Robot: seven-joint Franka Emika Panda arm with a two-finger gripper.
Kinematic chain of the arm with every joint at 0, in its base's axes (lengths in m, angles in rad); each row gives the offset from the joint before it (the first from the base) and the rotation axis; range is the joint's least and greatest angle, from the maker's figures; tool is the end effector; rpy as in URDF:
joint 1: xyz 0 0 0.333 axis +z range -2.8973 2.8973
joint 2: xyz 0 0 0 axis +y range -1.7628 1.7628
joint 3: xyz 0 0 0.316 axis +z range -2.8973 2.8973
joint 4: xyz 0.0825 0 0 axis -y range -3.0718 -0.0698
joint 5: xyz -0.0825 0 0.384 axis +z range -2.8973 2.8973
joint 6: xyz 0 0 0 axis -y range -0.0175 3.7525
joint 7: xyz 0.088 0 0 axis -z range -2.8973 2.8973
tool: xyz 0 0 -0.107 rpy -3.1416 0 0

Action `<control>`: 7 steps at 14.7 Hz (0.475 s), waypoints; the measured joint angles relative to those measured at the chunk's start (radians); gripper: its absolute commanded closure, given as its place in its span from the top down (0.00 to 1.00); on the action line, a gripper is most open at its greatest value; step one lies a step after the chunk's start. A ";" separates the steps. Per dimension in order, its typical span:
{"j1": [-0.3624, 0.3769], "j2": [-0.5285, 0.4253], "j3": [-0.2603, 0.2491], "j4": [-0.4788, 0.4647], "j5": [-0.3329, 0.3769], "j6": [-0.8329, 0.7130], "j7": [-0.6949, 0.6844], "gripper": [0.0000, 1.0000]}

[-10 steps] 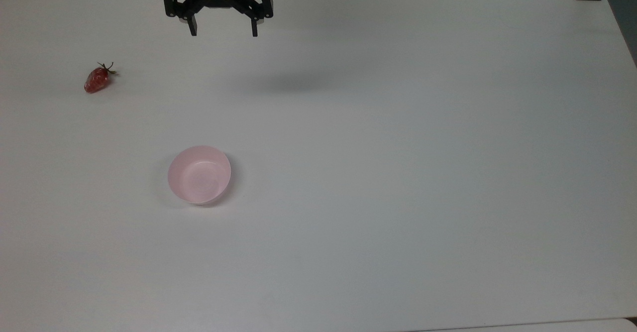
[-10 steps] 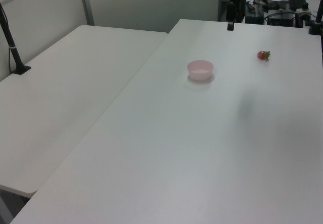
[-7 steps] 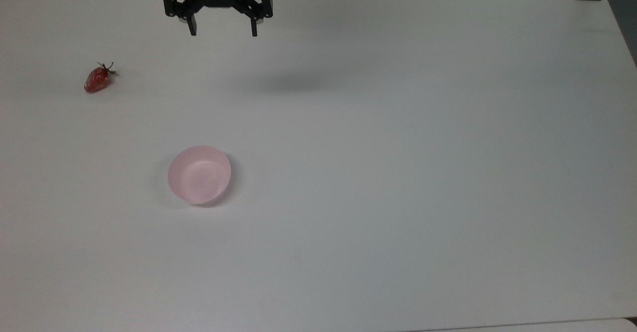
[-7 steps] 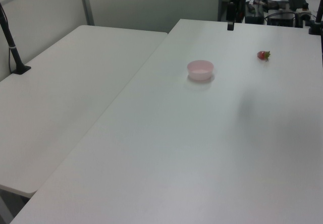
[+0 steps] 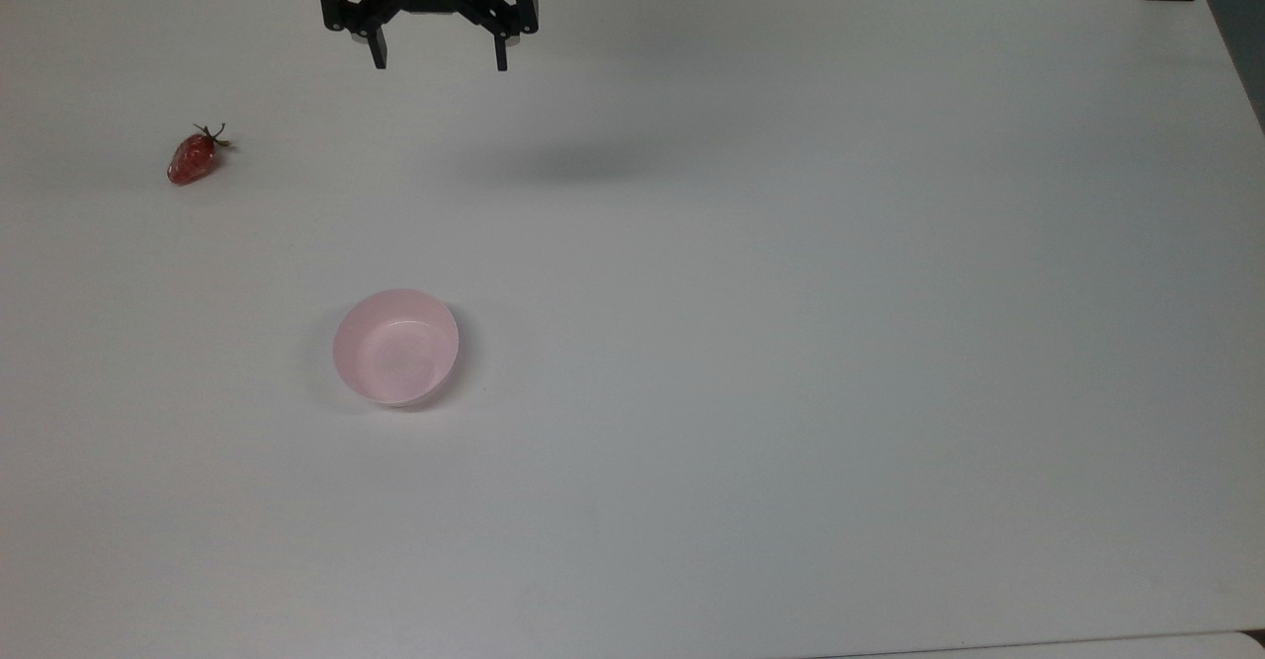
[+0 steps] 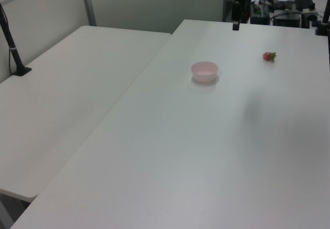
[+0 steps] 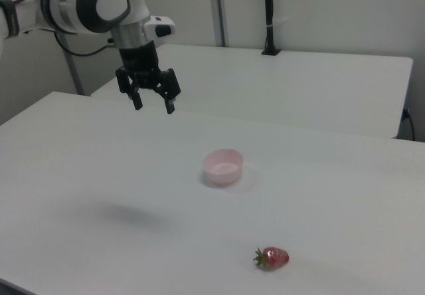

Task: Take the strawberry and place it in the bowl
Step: 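Move the gripper over the red strawberry and lower it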

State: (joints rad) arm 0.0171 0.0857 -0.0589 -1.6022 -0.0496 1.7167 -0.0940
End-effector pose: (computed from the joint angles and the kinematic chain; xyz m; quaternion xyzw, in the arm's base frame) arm 0.5906 -0.0280 0.5736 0.9991 0.0295 0.0126 0.0280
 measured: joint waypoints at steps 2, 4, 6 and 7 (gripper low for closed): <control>0.000 0.000 -0.008 0.000 0.000 0.000 -0.002 1.00; -0.001 -0.001 -0.034 0.000 0.000 0.000 -0.043 1.00; -0.002 0.001 -0.079 -0.005 0.000 0.000 -0.135 1.00; -0.003 0.004 -0.114 -0.015 0.000 0.000 -0.189 1.00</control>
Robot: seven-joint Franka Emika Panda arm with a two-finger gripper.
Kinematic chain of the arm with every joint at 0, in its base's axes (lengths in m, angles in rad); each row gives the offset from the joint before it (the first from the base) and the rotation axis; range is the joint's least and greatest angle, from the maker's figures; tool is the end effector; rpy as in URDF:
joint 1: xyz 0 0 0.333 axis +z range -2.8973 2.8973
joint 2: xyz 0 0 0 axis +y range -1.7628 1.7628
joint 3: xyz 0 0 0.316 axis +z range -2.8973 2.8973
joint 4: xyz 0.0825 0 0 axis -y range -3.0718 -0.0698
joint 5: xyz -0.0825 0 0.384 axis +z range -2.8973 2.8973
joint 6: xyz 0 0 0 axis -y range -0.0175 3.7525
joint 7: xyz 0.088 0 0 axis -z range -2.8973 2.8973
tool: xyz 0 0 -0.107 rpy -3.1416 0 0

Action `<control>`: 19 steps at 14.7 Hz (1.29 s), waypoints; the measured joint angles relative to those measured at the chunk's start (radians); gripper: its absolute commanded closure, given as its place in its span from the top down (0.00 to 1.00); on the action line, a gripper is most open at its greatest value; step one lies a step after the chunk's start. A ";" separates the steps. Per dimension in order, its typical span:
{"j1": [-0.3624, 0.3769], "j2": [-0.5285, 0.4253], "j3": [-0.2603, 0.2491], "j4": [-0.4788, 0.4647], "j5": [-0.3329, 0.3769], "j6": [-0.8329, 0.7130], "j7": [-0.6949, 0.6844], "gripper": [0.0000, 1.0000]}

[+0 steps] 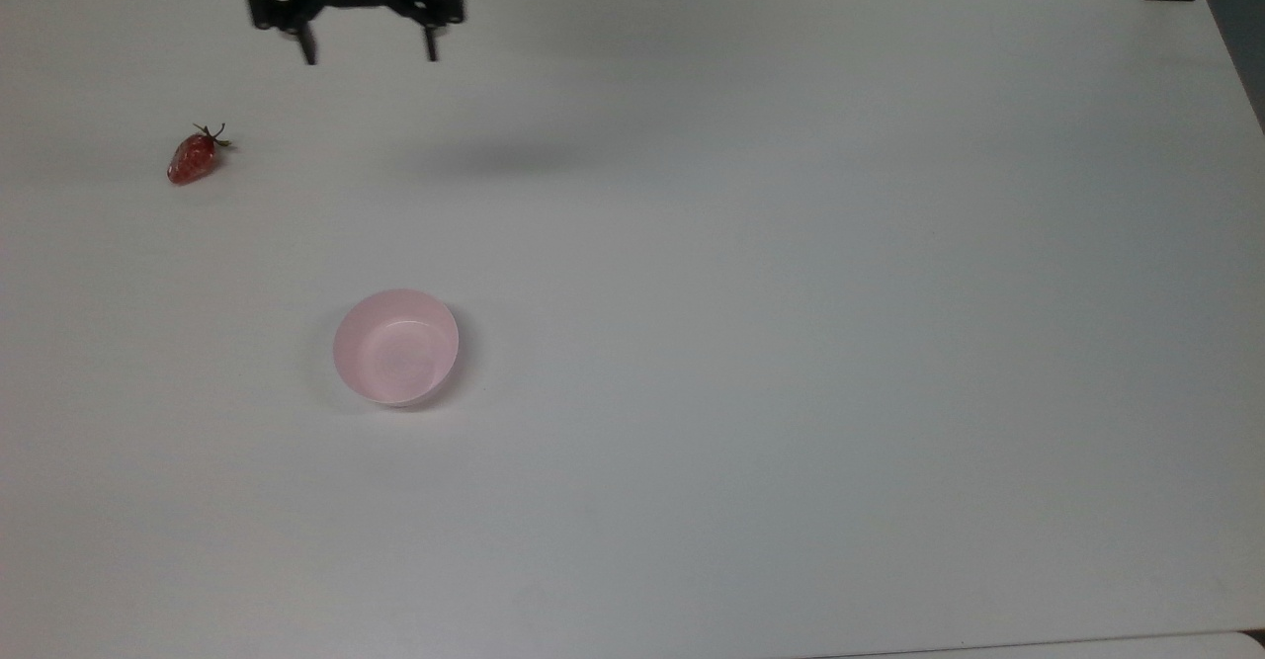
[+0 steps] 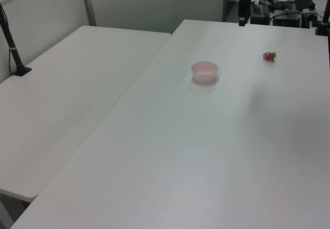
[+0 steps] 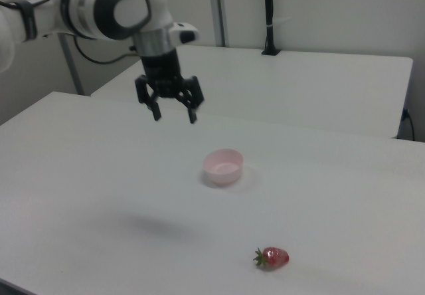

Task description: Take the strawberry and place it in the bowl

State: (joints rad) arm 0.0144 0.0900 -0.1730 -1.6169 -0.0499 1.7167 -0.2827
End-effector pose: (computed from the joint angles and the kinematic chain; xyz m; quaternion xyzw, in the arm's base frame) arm 0.5834 -0.0940 0.5648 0.9973 0.0658 -0.0017 0.0329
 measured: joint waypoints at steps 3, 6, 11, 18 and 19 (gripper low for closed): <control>-0.006 0.036 -0.121 -0.057 0.000 0.075 -0.154 1.00; -0.034 0.103 -0.215 -0.122 0.000 0.208 -0.268 1.00; -0.123 0.227 -0.250 -0.206 0.003 0.391 -0.306 0.96; -0.165 0.281 -0.250 -0.301 0.029 0.569 -0.075 0.64; -0.167 0.283 -0.250 -0.306 0.030 0.569 -0.066 0.53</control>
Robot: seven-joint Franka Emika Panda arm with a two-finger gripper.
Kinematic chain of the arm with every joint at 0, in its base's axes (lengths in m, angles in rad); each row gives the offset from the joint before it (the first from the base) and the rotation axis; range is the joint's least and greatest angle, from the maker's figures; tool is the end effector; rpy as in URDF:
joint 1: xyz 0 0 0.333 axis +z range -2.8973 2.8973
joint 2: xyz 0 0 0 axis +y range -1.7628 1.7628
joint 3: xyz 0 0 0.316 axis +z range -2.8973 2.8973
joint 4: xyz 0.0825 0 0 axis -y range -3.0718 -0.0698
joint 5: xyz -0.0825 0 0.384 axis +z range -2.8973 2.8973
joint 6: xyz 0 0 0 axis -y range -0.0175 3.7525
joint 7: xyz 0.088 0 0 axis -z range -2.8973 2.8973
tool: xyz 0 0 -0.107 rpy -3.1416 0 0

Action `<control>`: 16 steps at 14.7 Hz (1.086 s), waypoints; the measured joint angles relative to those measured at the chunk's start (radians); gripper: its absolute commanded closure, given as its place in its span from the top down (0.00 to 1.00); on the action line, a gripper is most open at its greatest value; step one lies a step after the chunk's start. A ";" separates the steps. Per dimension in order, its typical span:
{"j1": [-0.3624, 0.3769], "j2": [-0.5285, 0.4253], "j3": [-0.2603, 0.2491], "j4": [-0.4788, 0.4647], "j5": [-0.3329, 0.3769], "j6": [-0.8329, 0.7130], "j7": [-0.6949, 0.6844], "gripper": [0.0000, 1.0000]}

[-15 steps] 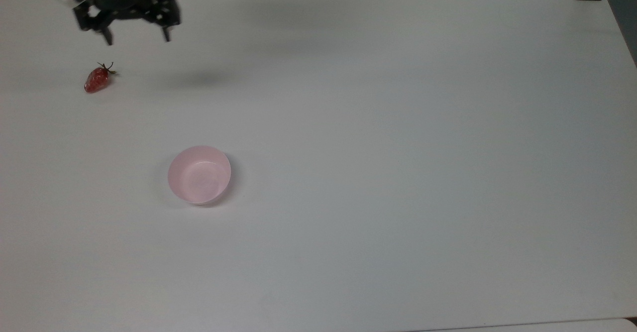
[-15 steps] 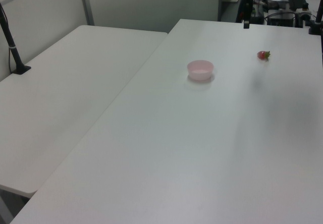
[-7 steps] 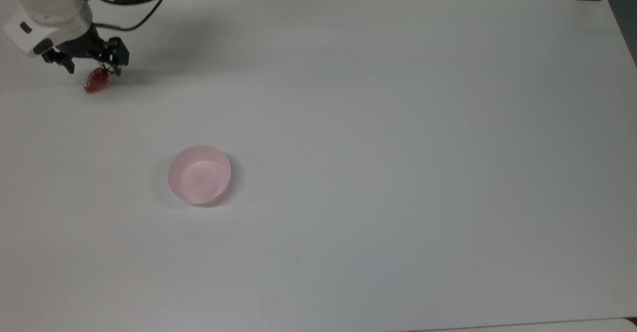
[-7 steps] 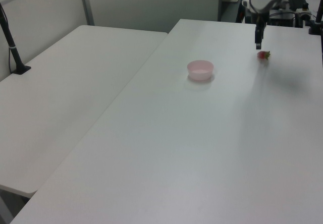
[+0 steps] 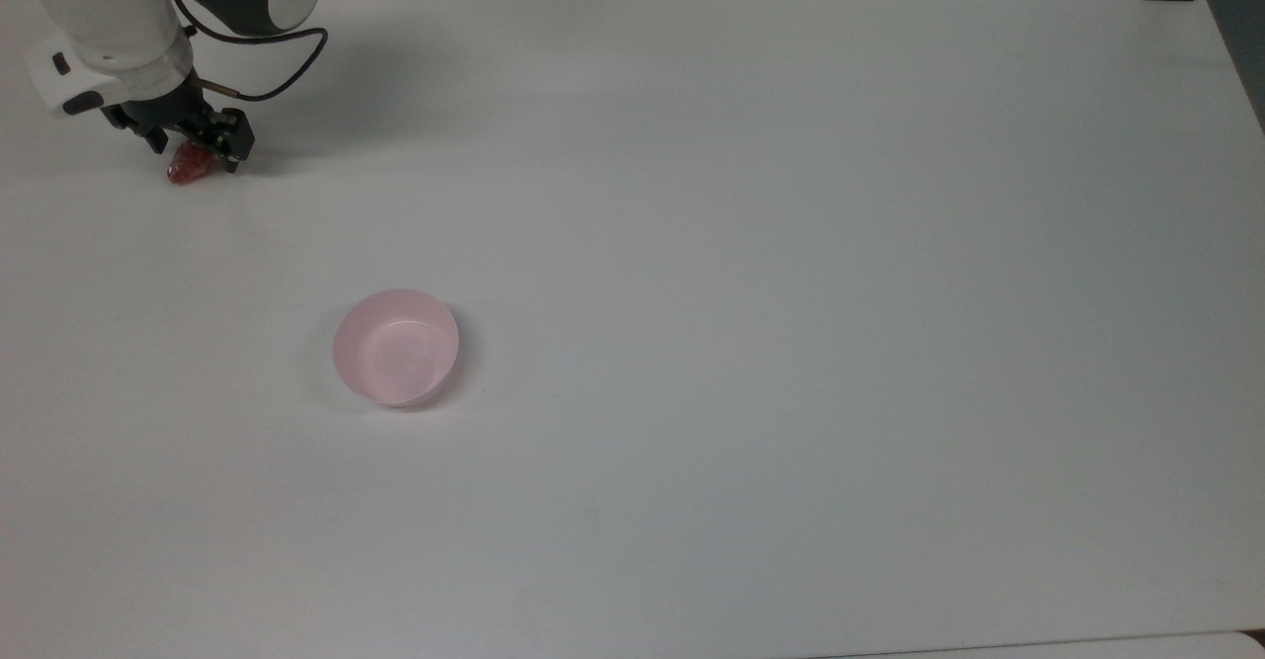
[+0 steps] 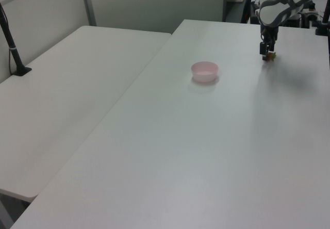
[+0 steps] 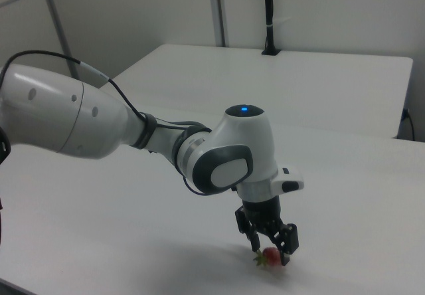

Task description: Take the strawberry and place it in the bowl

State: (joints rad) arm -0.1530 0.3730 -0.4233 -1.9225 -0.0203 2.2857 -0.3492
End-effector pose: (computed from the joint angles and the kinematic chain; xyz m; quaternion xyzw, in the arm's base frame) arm 0.5285 -0.3279 0.3157 0.9922 -0.0927 -0.0272 0.0788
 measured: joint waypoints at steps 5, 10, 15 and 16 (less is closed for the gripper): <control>-0.010 0.003 -0.001 -0.009 0.000 0.000 0.003 0.17; -0.016 0.002 -0.002 -0.008 0.000 0.000 0.003 0.20; -0.006 -0.055 0.000 0.117 0.046 -0.118 0.001 0.44; 0.011 -0.072 0.001 0.177 0.064 -0.175 0.000 0.47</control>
State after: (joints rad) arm -0.1424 0.3013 -0.4220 -1.7455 0.0433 2.1104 -0.3487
